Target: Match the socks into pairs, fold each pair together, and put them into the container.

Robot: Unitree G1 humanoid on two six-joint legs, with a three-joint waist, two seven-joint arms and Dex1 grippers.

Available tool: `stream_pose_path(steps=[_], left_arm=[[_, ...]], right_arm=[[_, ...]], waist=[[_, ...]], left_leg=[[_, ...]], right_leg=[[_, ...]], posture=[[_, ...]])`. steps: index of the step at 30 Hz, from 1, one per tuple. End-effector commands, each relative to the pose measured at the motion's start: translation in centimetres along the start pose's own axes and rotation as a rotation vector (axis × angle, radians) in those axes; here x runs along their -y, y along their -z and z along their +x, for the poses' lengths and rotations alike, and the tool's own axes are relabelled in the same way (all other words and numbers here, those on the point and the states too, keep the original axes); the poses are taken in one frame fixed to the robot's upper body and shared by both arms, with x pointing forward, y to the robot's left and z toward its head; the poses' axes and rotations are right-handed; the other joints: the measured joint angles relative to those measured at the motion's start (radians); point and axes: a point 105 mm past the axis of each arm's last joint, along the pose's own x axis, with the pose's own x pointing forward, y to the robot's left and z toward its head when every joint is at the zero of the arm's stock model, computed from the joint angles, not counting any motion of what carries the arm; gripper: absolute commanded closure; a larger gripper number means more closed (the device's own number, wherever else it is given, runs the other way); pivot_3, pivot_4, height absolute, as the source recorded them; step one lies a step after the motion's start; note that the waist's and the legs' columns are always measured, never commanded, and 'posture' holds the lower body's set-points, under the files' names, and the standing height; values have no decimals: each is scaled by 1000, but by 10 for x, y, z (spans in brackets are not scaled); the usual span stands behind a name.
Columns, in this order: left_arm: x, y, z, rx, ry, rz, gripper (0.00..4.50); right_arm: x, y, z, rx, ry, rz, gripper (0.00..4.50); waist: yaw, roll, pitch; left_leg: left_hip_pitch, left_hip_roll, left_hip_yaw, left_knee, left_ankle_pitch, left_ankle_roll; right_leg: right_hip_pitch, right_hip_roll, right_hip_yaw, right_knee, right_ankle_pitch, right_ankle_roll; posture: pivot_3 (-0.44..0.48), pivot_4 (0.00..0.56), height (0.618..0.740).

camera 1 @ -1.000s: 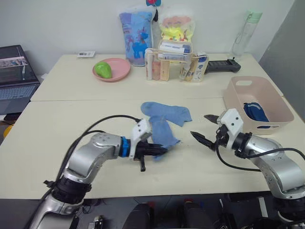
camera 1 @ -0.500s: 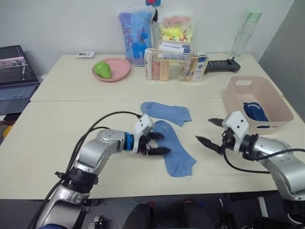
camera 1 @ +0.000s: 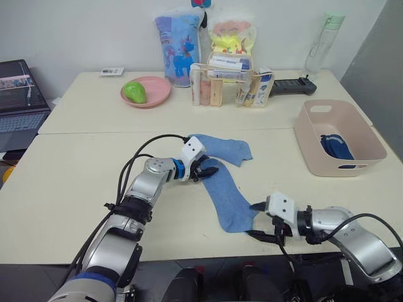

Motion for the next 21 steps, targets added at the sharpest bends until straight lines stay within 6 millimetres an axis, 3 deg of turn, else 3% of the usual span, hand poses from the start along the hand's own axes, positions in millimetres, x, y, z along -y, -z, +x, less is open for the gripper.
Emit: stream_pose_path(steps=[1,5,7,21], left_arm=[[-4,-7,-4,14,-5,24,3225],[-2,-4,-10,2,11,-3,4499],[0,-1,-15,-7,14,-30,4500],[49,12,-75,-16,-87,-326,4500]], right_arm=[[4,-3,-1,15,10,-33,2438],[8,-4,-6,26,15,-30,3914],[10,-5,-10,24,20,-34,4471],[51,-1,-44,-35,22,-65,4471]], waist=[[0,0,0],[0,0,0],[-1,0,0],[-2,0,0]], left_leg=[[0,0,-1,0,0,0],[0,0,0,1,0,0],[0,0,0,1,0,0],[0,0,-1,1,0,0]], right_leg=[[0,0,0,0,0,0],[0,0,0,0,0,0],[0,0,0,0,0,0],[1,0,0,0,0,0]], posture=[[0,150,740],[0,150,740],[0,150,740],[0,150,740]])
